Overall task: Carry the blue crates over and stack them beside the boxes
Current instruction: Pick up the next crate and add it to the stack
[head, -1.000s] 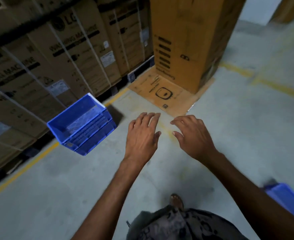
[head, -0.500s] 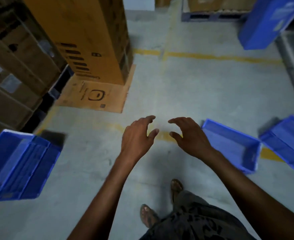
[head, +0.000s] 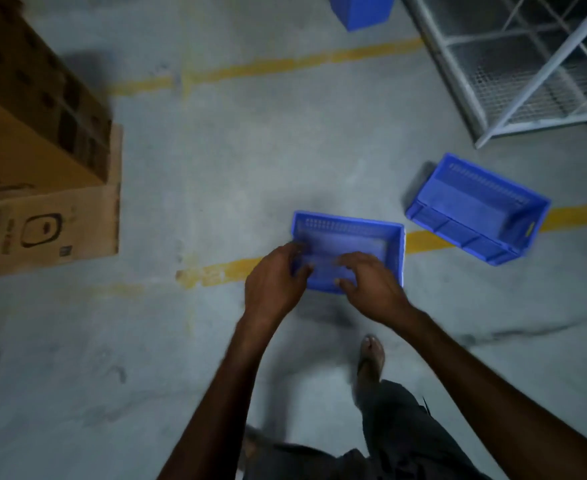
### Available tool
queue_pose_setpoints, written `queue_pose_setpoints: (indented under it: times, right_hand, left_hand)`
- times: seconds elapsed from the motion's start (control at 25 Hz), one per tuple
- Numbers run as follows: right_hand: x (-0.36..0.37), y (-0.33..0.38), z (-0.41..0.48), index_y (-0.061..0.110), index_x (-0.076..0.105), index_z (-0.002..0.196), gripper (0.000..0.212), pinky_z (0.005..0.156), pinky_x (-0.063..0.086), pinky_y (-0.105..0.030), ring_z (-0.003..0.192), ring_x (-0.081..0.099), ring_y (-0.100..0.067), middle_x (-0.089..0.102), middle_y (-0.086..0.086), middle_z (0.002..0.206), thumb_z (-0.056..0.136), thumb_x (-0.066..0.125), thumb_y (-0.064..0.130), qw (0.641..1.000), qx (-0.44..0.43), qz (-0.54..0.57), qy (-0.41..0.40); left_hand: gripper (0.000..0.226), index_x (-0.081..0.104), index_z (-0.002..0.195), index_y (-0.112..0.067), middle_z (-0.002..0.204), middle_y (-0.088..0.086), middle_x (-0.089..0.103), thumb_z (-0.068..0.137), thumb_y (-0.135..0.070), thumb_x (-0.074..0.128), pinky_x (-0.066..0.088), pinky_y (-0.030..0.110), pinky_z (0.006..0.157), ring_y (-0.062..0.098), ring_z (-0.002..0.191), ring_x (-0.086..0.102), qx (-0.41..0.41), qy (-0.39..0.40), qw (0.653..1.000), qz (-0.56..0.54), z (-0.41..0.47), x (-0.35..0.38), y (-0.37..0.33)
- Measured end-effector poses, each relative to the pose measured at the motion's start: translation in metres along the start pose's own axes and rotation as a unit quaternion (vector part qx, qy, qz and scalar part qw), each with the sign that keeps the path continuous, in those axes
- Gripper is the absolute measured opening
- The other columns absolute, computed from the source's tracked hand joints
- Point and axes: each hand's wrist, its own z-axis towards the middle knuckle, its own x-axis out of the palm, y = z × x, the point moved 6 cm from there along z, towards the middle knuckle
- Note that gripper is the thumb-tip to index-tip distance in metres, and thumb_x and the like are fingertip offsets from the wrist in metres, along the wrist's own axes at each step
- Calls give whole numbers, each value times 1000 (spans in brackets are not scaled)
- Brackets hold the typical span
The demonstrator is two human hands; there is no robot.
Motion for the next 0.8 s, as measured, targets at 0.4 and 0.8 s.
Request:
queue_pose_setpoints:
  times: [0.4,0.8]
  right_hand:
    - [141,-293,102,18,64,120,37,96,45,-39,119,55,-31,63,-6,124,83,66,14,982,142,-34,121]
    - [404,-482,156,10,64,110,37,76,52,-43,86,65,-36,68,-15,94,73,65,7,963,60,-227,136]
  left_hand:
    - [45,57,134,-26,133,-5,62,91,-35,66,43,28,93,16,122,57,-55,163,985,8,175,304,69]
    - [41,70,118,-22,104,10,75,77,-20,72,47,38,91,33,97,67,64,215,958,182,269,593,249]
